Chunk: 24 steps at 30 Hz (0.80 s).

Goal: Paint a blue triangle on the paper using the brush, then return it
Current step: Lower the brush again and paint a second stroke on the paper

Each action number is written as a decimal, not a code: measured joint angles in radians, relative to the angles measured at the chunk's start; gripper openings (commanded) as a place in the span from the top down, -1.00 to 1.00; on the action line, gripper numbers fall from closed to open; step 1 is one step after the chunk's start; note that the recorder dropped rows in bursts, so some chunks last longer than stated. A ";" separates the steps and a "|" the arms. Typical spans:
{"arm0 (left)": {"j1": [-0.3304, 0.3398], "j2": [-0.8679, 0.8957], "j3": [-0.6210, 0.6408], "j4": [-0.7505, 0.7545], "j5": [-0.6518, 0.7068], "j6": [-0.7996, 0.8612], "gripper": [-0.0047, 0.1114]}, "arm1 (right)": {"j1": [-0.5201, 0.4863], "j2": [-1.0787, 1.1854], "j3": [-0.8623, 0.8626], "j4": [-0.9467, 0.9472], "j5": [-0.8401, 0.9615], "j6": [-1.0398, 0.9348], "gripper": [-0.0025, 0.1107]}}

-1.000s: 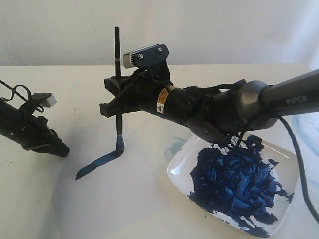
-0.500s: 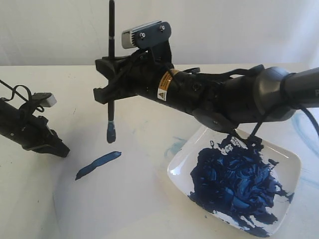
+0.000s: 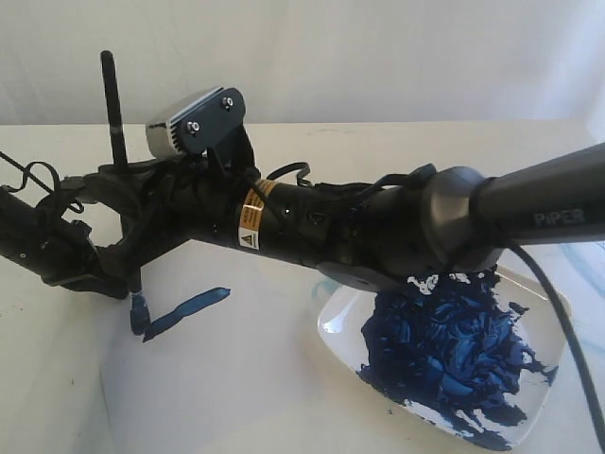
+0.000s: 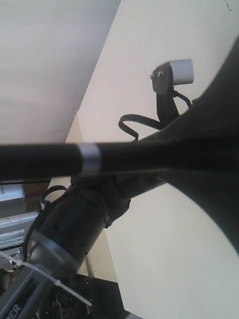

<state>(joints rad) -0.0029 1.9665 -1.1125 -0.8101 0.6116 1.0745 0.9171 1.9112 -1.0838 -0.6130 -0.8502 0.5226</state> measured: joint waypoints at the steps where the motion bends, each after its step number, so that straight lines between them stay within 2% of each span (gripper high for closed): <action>1: 0.000 0.000 0.000 0.000 0.000 0.000 0.92 | 0.002 0.008 0.000 0.011 -0.008 -0.006 0.96; 24: 0.000 0.000 0.000 0.000 0.002 0.000 0.92 | 0.002 0.037 0.000 0.082 -0.024 -0.069 0.96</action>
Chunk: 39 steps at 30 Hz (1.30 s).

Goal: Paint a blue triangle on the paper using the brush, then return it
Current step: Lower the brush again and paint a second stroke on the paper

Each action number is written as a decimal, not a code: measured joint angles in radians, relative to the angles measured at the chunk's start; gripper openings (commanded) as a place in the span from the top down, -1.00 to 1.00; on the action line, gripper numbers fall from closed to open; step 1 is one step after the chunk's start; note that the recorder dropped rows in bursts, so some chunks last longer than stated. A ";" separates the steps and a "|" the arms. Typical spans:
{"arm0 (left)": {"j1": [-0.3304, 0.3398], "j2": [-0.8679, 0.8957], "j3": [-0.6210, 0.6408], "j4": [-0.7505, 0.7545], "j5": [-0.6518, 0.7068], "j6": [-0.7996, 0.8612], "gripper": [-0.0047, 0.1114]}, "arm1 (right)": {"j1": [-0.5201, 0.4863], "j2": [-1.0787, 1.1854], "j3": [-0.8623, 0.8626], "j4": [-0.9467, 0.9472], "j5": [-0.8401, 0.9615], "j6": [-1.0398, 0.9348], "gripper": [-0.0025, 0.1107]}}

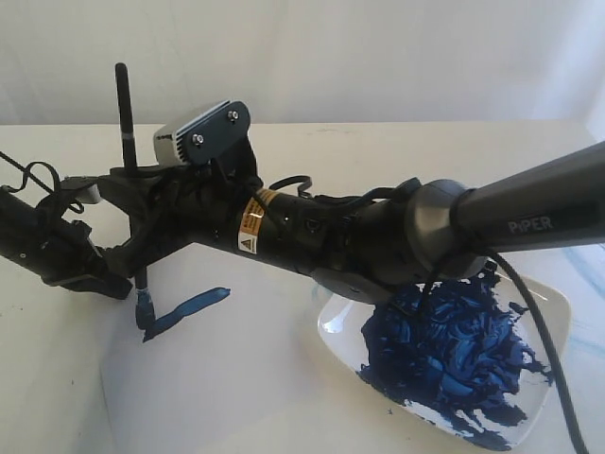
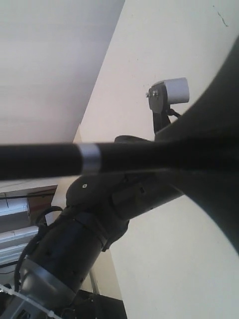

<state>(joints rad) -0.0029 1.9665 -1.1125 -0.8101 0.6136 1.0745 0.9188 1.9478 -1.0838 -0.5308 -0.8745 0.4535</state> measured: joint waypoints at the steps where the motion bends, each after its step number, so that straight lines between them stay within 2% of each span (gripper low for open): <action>1: 0.000 0.000 0.000 0.000 0.000 0.000 0.92 | 0.000 0.000 0.000 0.008 0.000 0.000 0.96; 19: 0.000 0.000 0.000 0.003 0.002 0.000 0.92 | 0.000 0.035 0.000 0.030 -0.017 -0.017 0.96; 39: 0.000 0.000 0.000 0.007 0.002 0.000 0.92 | 0.000 0.031 0.000 0.033 0.042 -0.002 0.96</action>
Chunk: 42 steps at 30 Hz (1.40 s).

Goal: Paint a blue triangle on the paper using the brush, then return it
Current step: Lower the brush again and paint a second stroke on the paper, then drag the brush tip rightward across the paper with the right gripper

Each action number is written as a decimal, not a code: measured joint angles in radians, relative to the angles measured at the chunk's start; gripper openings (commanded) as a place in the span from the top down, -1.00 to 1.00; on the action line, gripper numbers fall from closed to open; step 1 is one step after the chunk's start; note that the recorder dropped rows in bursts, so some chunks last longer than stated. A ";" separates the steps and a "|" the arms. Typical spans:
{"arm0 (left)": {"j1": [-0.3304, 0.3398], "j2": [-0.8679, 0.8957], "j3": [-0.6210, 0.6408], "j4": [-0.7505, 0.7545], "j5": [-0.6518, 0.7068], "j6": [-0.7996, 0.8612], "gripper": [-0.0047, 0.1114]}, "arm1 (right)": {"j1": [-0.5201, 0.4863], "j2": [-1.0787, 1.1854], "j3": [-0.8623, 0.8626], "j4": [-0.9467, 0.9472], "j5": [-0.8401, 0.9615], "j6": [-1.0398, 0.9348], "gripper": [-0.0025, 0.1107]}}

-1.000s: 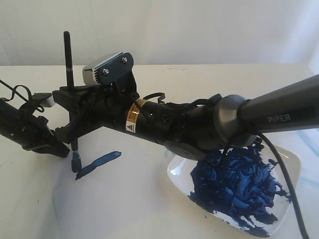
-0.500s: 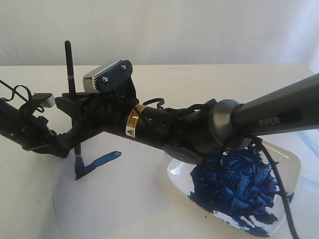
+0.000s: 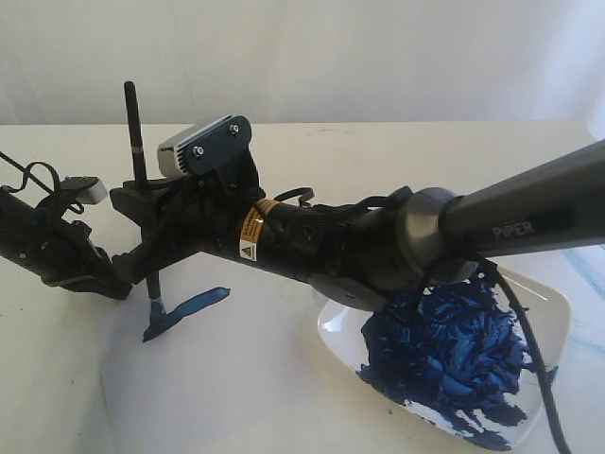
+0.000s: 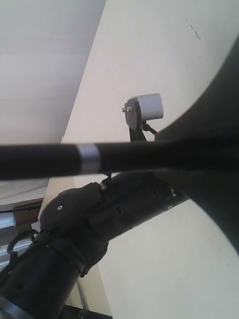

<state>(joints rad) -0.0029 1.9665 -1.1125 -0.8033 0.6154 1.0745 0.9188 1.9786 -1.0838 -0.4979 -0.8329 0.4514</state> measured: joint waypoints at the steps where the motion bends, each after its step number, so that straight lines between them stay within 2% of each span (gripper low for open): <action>1: 0.000 0.000 0.000 0.000 0.002 0.000 0.92 | 0.000 -0.002 0.000 0.000 0.005 0.000 0.96; 34: 0.000 0.000 0.000 0.000 0.004 0.000 0.92 | 0.000 -0.101 0.000 -0.090 0.270 0.150 0.96; 42: 0.000 0.000 0.000 0.000 0.005 0.000 0.92 | 0.000 -0.155 0.000 -0.103 0.422 0.184 0.96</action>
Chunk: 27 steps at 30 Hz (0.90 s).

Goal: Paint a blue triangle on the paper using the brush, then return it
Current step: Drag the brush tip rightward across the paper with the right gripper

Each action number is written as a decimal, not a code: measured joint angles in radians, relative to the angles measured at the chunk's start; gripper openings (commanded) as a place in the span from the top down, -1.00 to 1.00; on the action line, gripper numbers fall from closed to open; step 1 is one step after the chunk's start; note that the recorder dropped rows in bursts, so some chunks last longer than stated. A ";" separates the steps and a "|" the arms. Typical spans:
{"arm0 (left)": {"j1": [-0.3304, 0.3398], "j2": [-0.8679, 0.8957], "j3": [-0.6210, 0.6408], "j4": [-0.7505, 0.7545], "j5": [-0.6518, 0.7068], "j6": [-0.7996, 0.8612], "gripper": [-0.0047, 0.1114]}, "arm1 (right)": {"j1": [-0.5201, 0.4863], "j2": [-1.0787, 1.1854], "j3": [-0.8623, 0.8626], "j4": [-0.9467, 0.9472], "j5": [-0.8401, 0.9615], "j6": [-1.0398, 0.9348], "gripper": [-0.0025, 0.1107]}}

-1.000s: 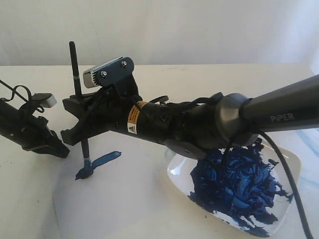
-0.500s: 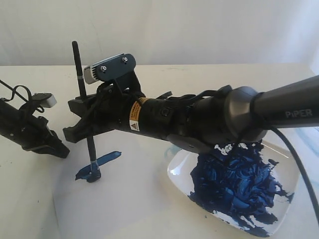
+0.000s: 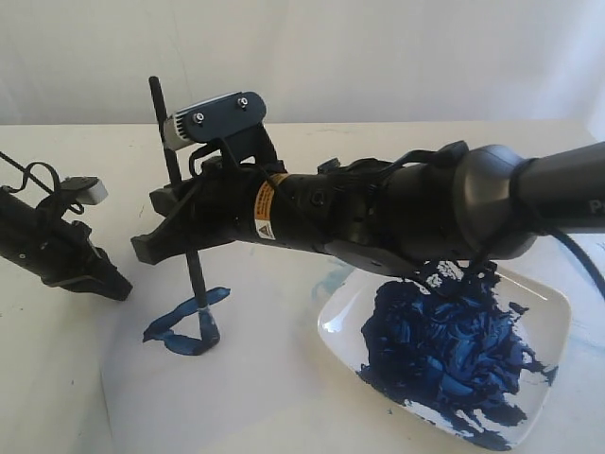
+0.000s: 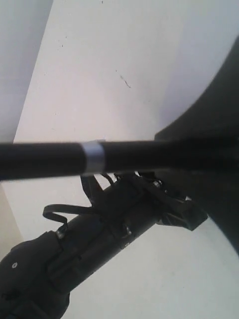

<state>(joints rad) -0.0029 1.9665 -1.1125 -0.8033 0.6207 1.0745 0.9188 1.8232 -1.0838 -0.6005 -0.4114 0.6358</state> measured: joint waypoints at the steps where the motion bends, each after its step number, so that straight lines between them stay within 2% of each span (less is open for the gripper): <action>1: 0.000 0.000 0.000 0.000 0.000 0.000 0.92 | 0.000 -0.005 0.000 -0.002 0.022 0.002 0.96; 21: 0.000 0.000 0.000 0.000 0.002 0.000 0.92 | 0.000 -0.079 0.043 -0.002 0.161 0.018 0.96; 27: 0.000 0.000 0.000 0.000 0.002 0.000 0.92 | 0.000 -0.095 0.044 -0.002 0.138 0.018 0.96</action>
<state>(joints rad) -0.0029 1.9665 -1.1125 -0.8033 0.6228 1.0745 0.9188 1.7284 -1.0402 -0.6028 -0.2730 0.6539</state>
